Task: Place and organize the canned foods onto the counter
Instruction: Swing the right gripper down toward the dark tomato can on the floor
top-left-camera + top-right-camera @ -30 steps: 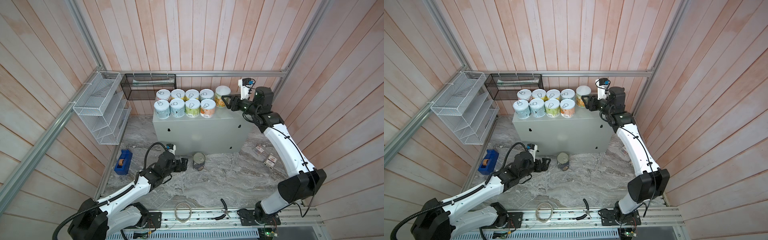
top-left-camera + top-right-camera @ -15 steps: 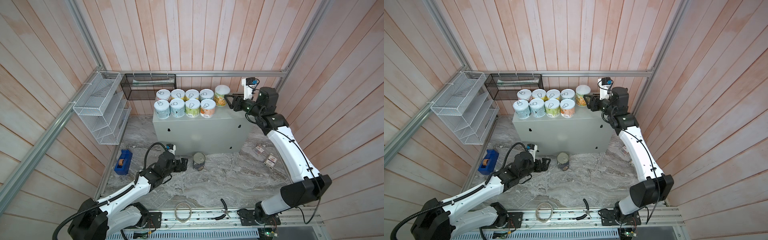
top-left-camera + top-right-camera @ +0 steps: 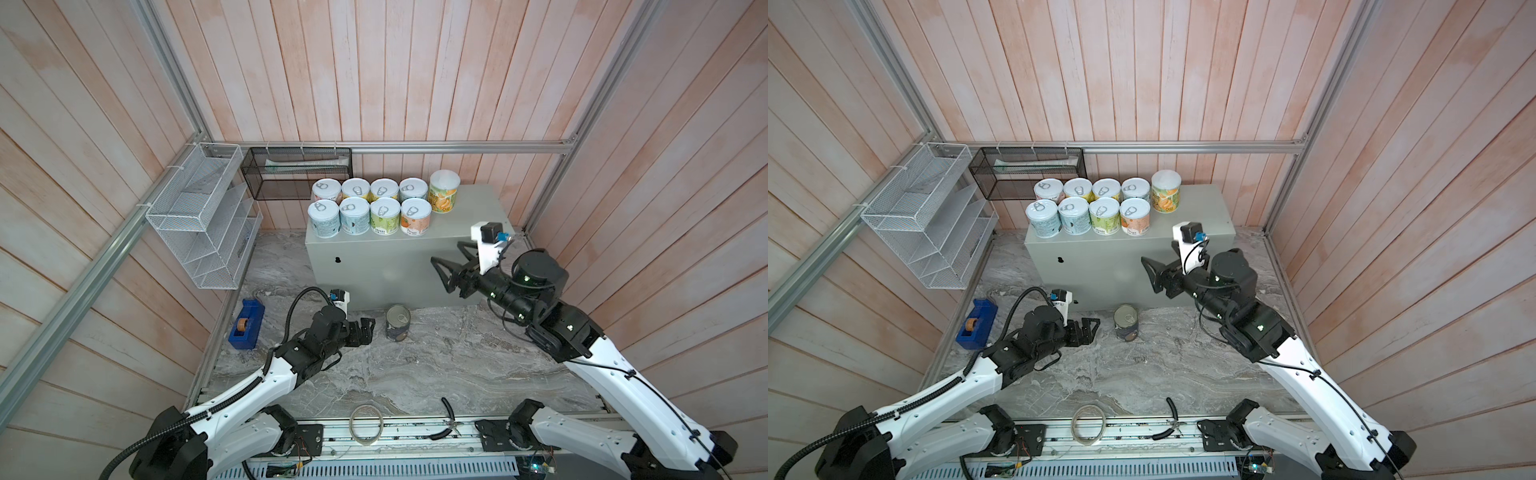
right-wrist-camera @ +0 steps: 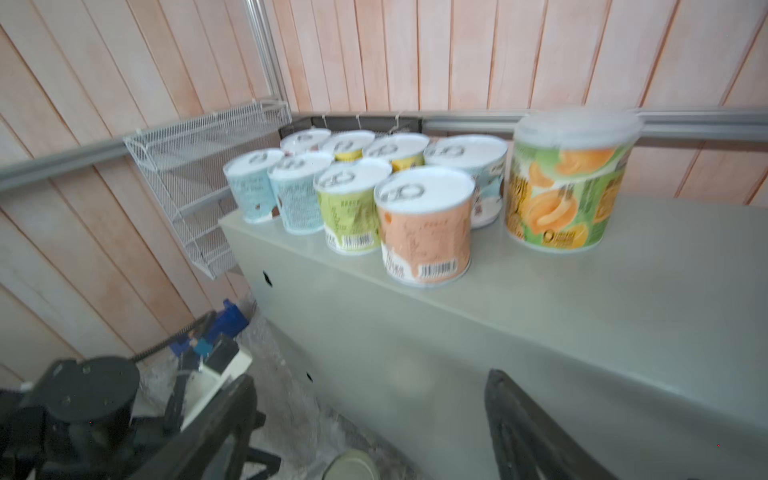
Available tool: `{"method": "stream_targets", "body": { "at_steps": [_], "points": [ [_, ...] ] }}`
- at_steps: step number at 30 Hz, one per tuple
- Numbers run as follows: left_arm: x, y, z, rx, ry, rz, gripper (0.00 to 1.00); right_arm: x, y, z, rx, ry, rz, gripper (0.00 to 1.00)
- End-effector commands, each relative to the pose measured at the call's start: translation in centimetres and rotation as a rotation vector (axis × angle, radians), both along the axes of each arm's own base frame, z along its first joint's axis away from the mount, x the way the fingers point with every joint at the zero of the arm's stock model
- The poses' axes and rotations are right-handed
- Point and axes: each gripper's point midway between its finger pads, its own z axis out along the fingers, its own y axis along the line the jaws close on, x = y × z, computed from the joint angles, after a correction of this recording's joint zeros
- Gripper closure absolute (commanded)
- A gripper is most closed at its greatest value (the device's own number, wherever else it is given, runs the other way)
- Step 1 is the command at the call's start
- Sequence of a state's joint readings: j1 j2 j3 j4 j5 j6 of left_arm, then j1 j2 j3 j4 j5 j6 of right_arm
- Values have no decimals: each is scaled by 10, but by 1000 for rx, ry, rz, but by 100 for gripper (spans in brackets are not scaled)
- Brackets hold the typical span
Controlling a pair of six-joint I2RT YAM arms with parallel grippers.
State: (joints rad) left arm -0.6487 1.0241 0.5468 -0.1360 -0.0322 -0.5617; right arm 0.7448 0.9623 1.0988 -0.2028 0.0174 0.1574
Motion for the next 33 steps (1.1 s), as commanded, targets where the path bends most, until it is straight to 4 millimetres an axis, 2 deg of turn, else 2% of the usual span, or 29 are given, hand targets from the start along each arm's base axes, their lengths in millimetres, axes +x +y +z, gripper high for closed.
{"method": "stream_targets", "body": {
  "at_steps": [1,4,6,11,13,16,21,28,33],
  "points": [
    [-8,6,-6,2,16,3,2,-1,2,-59,-67,57,-68,11],
    [-11,9,-10,-7,21,13,2,-14,13,-109,-62,86,-52,10],
    [-13,9,-13,-19,30,14,2,-18,16,-130,-27,86,-46,10],
    [-17,10,-20,-39,46,21,2,-21,18,-171,42,74,-46,8],
    [-18,13,-22,-40,43,30,2,-21,23,-186,11,77,-29,6],
    [-18,13,-24,-52,30,30,2,-18,30,-204,-11,80,-18,2],
    [-14,10,-25,-56,20,28,2,-14,50,-227,-82,110,36,2],
    [-12,6,-25,-62,18,18,2,0,74,-239,-99,109,54,2],
    [-13,8,-26,-62,19,22,2,14,90,-257,-134,120,52,2]
  ]
}}
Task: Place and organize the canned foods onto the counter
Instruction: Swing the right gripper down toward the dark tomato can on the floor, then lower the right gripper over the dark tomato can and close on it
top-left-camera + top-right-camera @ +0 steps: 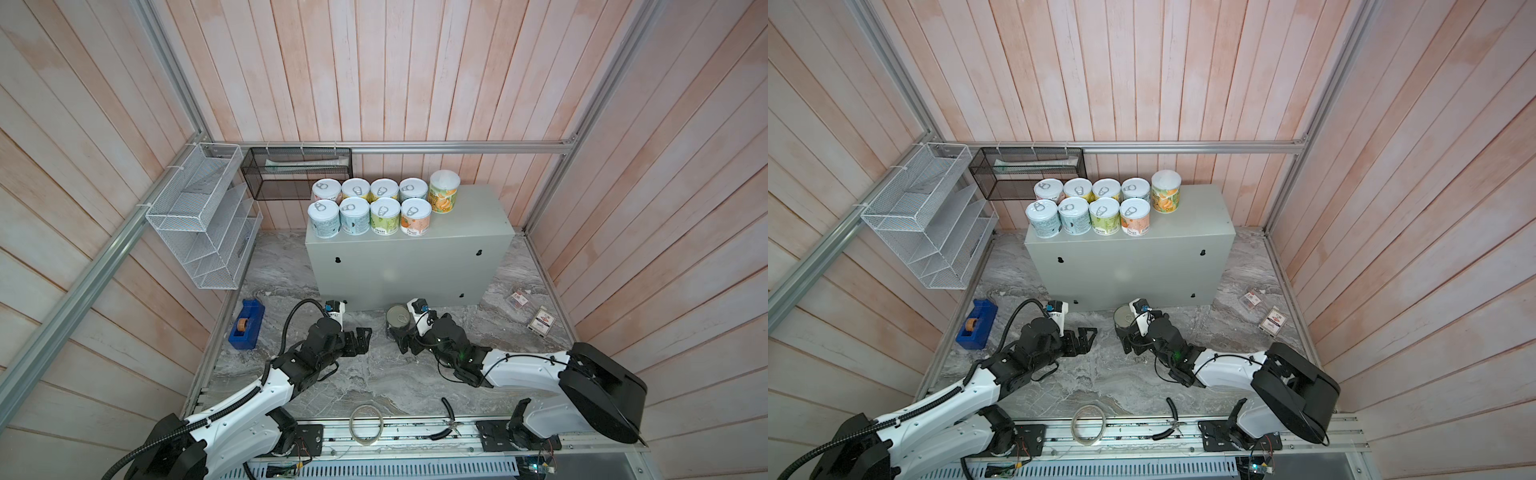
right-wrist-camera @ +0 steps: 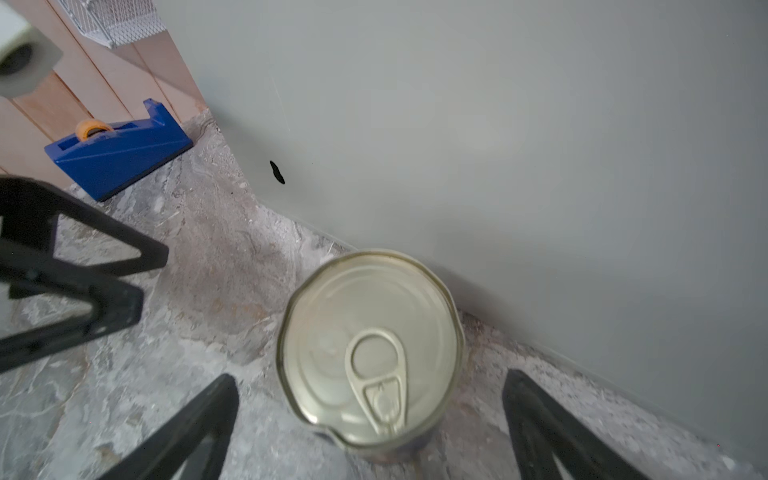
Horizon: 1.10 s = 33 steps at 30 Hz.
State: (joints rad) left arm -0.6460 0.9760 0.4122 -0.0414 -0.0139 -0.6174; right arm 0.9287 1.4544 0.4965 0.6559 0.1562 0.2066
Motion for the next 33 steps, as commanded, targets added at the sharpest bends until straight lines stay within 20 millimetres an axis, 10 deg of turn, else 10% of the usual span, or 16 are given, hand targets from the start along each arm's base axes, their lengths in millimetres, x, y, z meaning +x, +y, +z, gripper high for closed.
{"method": "stream_targets", "body": {
  "at_steps": [1,26,33],
  "points": [
    [0,2,-1,-10,-4,5,2,9,18,9,32,-42,23,2],
    [0,10,-4,28,-7,19,2,50,39,-41,-50,104,-35,12],
    [-5,15,-12,9,3,37,2,50,32,-49,-73,134,-74,30]
  ]
}}
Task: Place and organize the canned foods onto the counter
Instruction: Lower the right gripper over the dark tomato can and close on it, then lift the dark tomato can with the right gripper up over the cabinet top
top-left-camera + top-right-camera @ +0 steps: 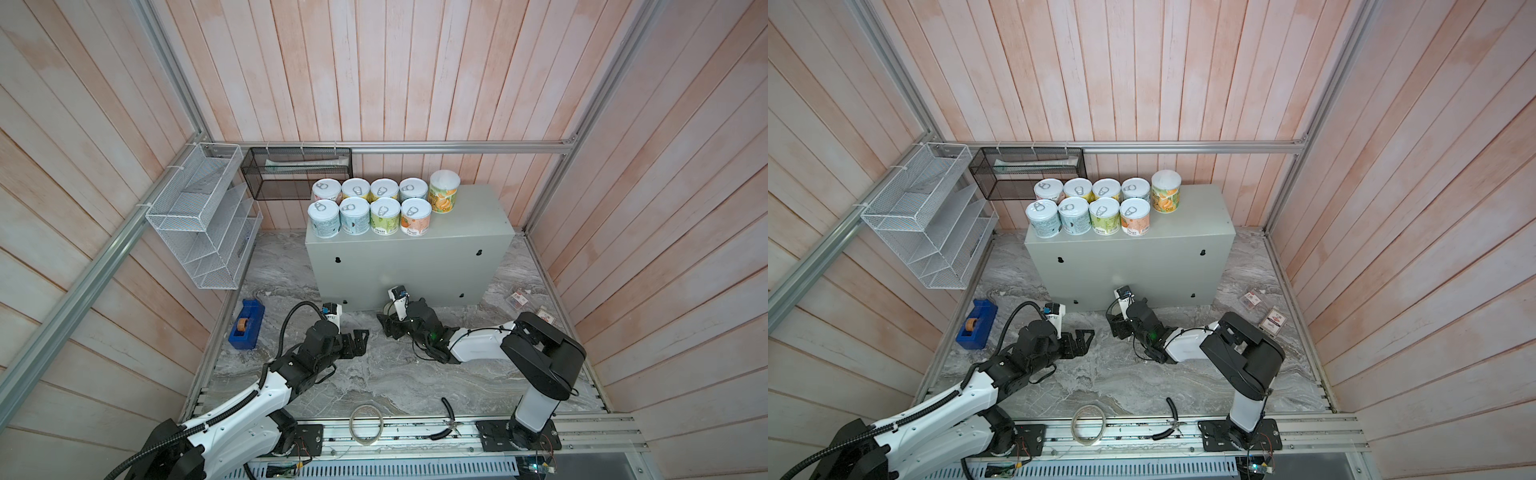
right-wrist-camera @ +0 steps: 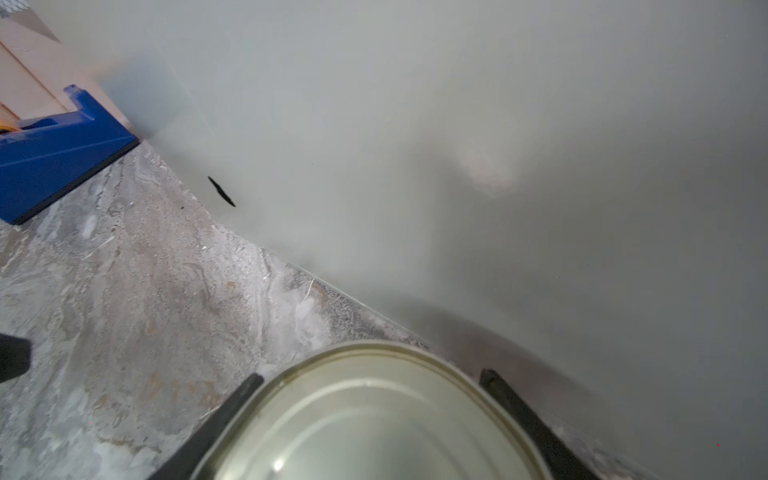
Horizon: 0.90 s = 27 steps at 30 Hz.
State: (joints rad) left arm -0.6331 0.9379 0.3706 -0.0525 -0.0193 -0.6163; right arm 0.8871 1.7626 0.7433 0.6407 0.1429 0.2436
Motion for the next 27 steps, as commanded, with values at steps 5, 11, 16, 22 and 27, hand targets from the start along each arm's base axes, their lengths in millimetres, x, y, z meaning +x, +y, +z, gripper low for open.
{"method": "stream_targets", "body": {
  "at_steps": [5,11,16,22,27],
  "points": [
    [1,7,0,8,-10,31,3,1,-2,-25,-66,84,-16,49],
    [-3,14,2,-3,-24,55,3,1,5,-31,-96,112,17,100],
    [-4,18,5,6,-28,66,3,-8,3,-30,-104,148,41,100],
    [-1,17,10,31,-34,56,3,-43,-2,-8,-96,258,149,100],
    [2,12,5,32,-24,41,3,-59,-22,24,-92,264,143,100]
  ]
}}
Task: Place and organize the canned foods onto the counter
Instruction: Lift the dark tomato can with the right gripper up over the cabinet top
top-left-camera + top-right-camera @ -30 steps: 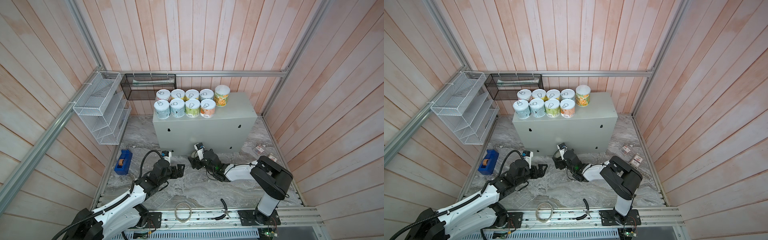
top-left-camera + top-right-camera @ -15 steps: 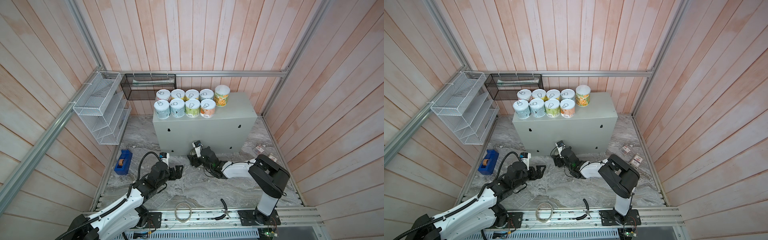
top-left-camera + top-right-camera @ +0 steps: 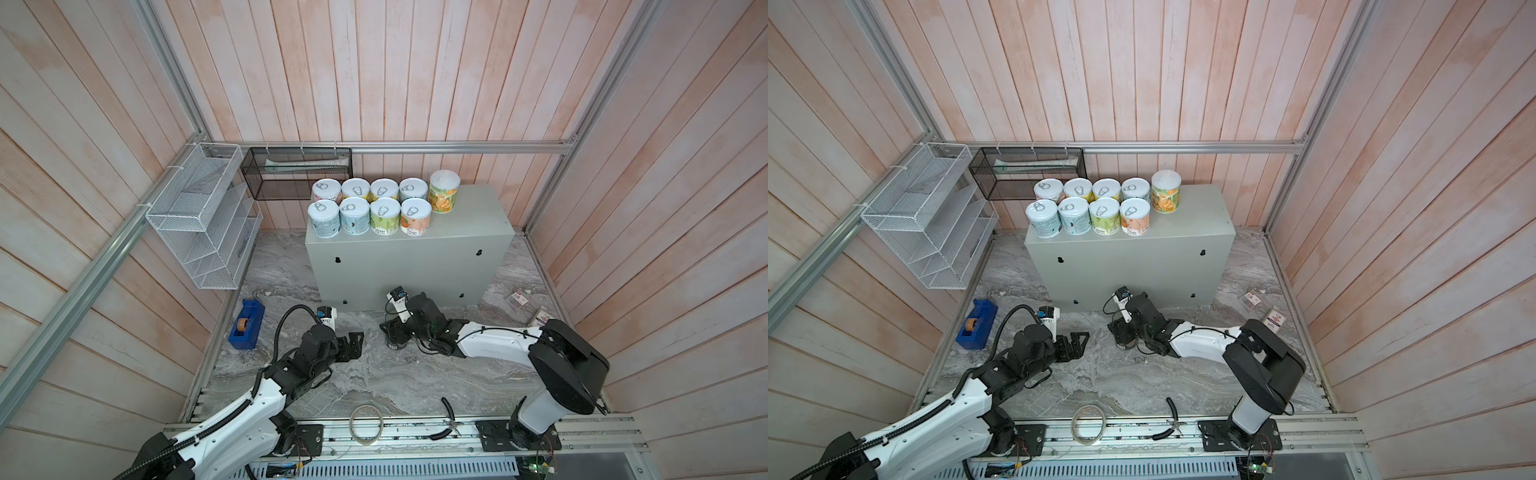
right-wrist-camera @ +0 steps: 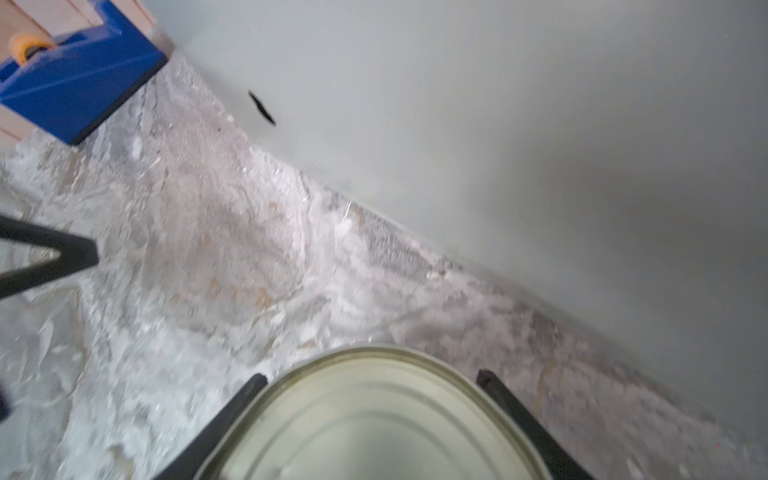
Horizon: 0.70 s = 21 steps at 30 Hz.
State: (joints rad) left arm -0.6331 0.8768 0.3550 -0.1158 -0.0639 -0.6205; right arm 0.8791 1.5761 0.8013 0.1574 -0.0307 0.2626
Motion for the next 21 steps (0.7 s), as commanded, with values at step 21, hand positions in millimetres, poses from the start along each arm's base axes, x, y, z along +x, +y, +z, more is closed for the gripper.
{"method": "stream_targets", "body": {
  "at_steps": [21],
  "points": [
    [17,-24,4,1,6,-73,4,4,-97,284,142,-113,-148,100]
  ]
}}
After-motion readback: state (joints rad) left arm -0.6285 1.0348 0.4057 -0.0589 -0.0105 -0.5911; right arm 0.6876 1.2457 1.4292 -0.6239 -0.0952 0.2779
